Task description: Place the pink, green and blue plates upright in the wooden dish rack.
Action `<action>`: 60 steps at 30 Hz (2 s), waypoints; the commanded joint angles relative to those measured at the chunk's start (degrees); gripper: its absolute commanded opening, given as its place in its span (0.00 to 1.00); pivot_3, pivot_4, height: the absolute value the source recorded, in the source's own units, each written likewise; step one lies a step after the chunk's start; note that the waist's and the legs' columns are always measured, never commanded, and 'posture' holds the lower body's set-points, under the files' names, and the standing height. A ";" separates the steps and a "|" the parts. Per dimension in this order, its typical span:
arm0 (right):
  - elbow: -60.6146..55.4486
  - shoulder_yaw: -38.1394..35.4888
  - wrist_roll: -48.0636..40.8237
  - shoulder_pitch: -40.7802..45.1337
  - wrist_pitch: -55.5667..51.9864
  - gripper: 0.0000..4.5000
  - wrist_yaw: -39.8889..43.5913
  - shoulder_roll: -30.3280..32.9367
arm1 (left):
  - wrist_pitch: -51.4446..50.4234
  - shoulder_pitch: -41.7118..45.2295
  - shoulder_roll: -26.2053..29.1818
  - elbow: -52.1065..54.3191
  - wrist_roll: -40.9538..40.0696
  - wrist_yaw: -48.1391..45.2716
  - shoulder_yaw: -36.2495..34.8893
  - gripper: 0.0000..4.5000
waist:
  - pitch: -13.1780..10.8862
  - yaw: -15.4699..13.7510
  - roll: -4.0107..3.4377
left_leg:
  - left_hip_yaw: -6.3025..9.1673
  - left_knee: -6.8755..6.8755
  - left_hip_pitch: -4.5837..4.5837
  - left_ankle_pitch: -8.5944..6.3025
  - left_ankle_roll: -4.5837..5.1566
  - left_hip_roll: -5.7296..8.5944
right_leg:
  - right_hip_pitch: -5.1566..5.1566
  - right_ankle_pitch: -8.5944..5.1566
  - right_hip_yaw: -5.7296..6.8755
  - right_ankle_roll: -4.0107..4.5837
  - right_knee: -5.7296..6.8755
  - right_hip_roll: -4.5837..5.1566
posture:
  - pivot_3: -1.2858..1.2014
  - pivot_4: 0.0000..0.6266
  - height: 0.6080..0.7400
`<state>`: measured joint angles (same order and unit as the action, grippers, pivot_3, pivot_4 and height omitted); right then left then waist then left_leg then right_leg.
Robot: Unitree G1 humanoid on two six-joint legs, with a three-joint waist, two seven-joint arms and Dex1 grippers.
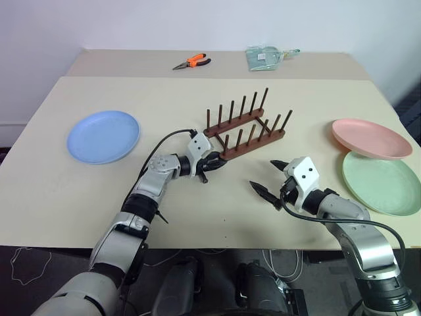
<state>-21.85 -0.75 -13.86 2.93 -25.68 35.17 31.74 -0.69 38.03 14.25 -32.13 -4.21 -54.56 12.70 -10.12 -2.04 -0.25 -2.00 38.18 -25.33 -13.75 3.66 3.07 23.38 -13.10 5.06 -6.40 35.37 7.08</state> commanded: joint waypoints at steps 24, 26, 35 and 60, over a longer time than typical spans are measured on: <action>0.73 -6.86 -1.11 -9.00 0.03 0.23 6.97 10.38 | -24.16 -19.13 17.34 36.62 -9.97 -12.60 0.78 0.04 | 0.06 1.16 -0.08 | 0.15 -0.01 0.10 -0.08 0.07 -0.01 | -0.02 -0.01 -0.27 0.02 -0.05 0.14 | 0.52 0.24 1.00; 2.03 -6.08 -0.12 -8.40 1.13 0.01 6.56 10.15 | -25.40 -19.84 15.26 38.89 -9.37 -9.93 2.16 0.00 | 0.06 0.69 -0.08 | 0.16 0.02 0.09 -0.10 0.10 0.02 | 0.03 -0.01 -0.27 0.03 -0.07 0.16 | 0.52 0.24 1.00; 9.06 -2.43 7.68 -3.19 6.24 0.01 0.86 8.10 | -22.37 -18.13 2.60 31.69 0.45 14.03 2.91 0.00 | 0.11 -0.23 -0.05 | 0.14 0.05 0.12 -0.09 0.11 0.08 | -0.11 0.00 -0.27 0.01 -0.06 0.01 | 0.52 0.24 1.00; 14.14 -11.73 15.46 7.68 11.06 0.59 0.31 21.45 | -19.36 -18.06 1.02 34.41 -7.69 13.34 -0.63 0.00 | 0.19 -0.10 -0.10 | 0.08 -0.05 0.35 -0.05 -0.03 0.08 | -0.11 0.01 -0.59 0.03 0.03 -0.03 | 0.52 0.24 1.00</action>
<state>-6.07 -10.73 -0.01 9.89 -15.96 35.01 51.32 -19.73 19.73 15.22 -1.88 -9.52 -39.46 12.50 -9.93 -2.15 -0.36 -1.91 38.14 -24.98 -13.83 3.66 3.14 23.28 -13.10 4.47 -6.36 35.39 7.08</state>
